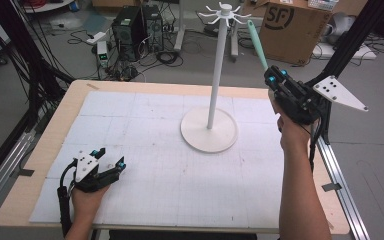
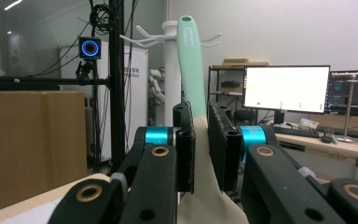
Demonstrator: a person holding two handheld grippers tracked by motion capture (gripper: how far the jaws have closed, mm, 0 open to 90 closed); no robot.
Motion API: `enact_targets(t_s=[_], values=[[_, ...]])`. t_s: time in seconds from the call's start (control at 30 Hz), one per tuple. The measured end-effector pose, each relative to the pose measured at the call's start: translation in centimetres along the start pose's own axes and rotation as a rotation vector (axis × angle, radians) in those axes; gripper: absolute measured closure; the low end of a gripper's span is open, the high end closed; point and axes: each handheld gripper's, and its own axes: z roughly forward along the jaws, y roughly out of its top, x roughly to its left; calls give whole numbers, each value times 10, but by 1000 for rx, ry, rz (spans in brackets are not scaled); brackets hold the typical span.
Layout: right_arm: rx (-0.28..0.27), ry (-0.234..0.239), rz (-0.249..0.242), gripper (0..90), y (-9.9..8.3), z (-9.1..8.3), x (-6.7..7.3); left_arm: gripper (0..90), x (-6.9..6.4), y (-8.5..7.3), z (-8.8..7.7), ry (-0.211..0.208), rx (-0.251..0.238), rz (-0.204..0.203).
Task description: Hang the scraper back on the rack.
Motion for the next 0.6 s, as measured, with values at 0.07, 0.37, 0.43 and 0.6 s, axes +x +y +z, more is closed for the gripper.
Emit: enact_targets(t_s=[0.07, 0.37, 0.43, 0.6], values=[[-1, -1, 2, 818, -1, 1, -1, 286, 0, 0, 0, 0, 0, 0], [-3, 8, 5, 818, 0, 3, 0, 286, 0, 0, 0, 0, 1, 0], [2, 6, 5, 817, 0, 5, 0, 286, 0, 0, 0, 1, 1, 0], [6, 4, 9, 817, -1, 7, -1, 287, 0, 0, 0, -1, 1, 0]])
